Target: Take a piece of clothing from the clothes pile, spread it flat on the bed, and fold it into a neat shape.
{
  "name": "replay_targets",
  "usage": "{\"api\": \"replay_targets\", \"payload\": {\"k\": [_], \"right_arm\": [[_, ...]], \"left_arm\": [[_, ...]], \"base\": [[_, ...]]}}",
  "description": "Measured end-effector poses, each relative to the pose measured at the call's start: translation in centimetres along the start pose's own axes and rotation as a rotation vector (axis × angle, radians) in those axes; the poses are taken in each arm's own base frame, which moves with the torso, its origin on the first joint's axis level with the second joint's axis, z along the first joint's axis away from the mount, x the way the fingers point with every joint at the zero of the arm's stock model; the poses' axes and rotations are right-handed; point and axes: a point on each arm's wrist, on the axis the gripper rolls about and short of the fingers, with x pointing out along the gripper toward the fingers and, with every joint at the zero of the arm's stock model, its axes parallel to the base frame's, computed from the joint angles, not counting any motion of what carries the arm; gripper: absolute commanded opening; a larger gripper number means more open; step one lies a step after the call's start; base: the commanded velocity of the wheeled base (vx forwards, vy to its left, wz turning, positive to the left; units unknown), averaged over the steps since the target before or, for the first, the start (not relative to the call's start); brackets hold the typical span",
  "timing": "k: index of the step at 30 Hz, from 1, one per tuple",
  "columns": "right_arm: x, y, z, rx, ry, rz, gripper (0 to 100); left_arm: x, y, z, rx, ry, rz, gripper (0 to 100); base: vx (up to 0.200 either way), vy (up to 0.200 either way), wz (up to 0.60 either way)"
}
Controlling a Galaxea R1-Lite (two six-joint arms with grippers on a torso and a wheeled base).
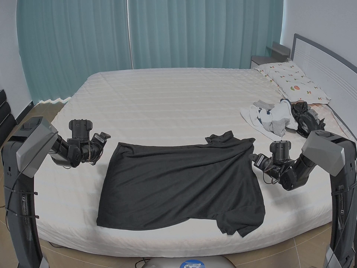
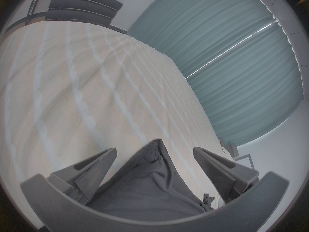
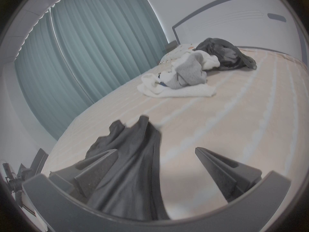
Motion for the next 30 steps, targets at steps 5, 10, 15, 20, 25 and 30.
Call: {"api": "replay_targets", "payload": {"k": [5,10,15,20,25,30], "right_arm": [[-4.2,-0.7,-1.7,0.071,0.077,0.007,100],[-7.4,-1.4,-3.0,0.141,0.114,0.055,100],[-10.3,-2.0,-4.2,0.207,0.106,0.146,100],[-12.2,-2.7,-5.4,0.244,0.167,0.184,100],[-12.8,-3.0,-6.0,0.247,0.205,0.176,100],[-13.0,-3.2,-6.2,0.247,0.212,0.171,100]], "left_arm": [[-3.4,1.4,-1.7,-0.001,0.105,0.041,100],[-7.2,3.6,-3.9,0.000,0.210,0.081,100],[-10.7,5.3,-5.8,0.043,0.301,0.099,100],[-13.4,6.3,-7.3,0.130,0.372,0.101,100],[-14.4,6.6,-8.3,0.167,0.398,0.104,100],[-13.6,6.7,-9.4,0.211,0.346,0.170,100]], "base": [[-0.200,0.000,0.00],[-0.160,0.000,0.00],[0.000,0.000,0.00],[0.000,0.000,0.00],[0.000,0.000,0.00],[0.000,0.000,0.00]]}}
